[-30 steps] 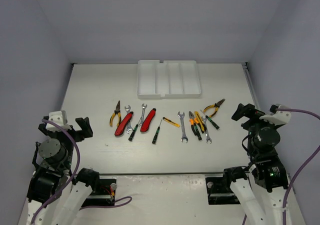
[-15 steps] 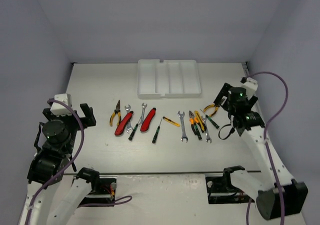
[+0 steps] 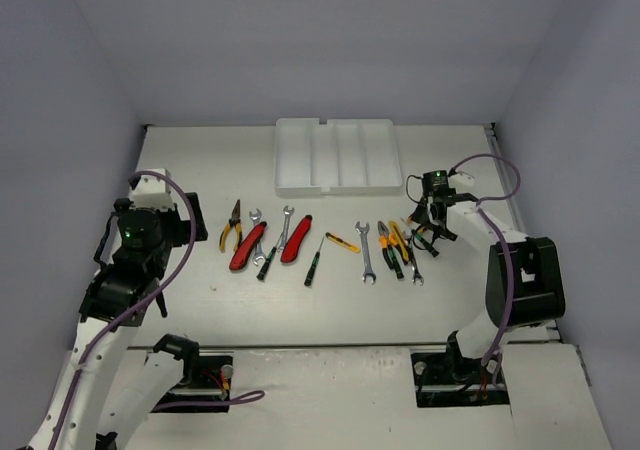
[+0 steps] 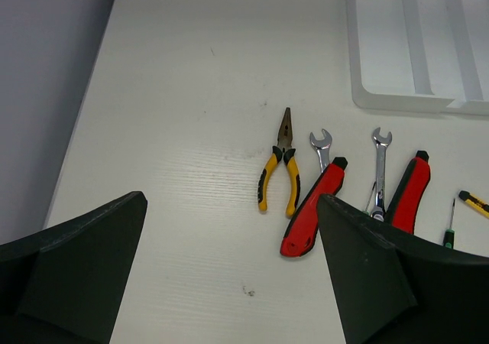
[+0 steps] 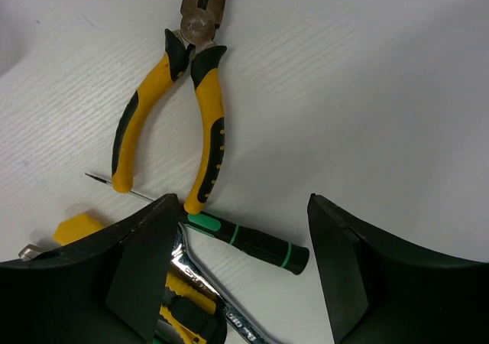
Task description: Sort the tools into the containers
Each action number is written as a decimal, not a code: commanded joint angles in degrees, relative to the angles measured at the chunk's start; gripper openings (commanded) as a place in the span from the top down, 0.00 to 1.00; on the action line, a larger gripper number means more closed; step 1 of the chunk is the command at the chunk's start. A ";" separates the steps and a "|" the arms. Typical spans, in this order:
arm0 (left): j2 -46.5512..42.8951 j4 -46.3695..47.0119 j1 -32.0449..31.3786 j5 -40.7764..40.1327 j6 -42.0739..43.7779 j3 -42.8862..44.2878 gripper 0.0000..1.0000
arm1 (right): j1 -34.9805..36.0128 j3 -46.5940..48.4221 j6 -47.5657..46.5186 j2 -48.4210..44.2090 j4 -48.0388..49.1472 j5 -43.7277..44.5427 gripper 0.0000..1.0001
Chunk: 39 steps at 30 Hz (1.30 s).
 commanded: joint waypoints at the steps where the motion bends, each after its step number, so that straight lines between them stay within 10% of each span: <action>1: 0.34 3.35 0.37 0.66 -0.18 0.94 0.09 | -0.77 3.25 2.14 2.27 3.78 -0.30 0.36; 13: 0.06 3.21 0.37 1.78 -0.27 0.60 0.09 | -2.12 3.27 3.47 9.68 7.61 -0.61 0.53; 25: 0.60 3.20 0.37 2.18 -0.45 0.50 0.09 | -2.42 2.85 1.16 6.98 8.60 3.63 1.00; 39: 1.31 3.20 0.95 2.18 -0.27 0.50 0.09 | -1.84 9.98 -22.14 -1.11 22.87 -6.60 1.00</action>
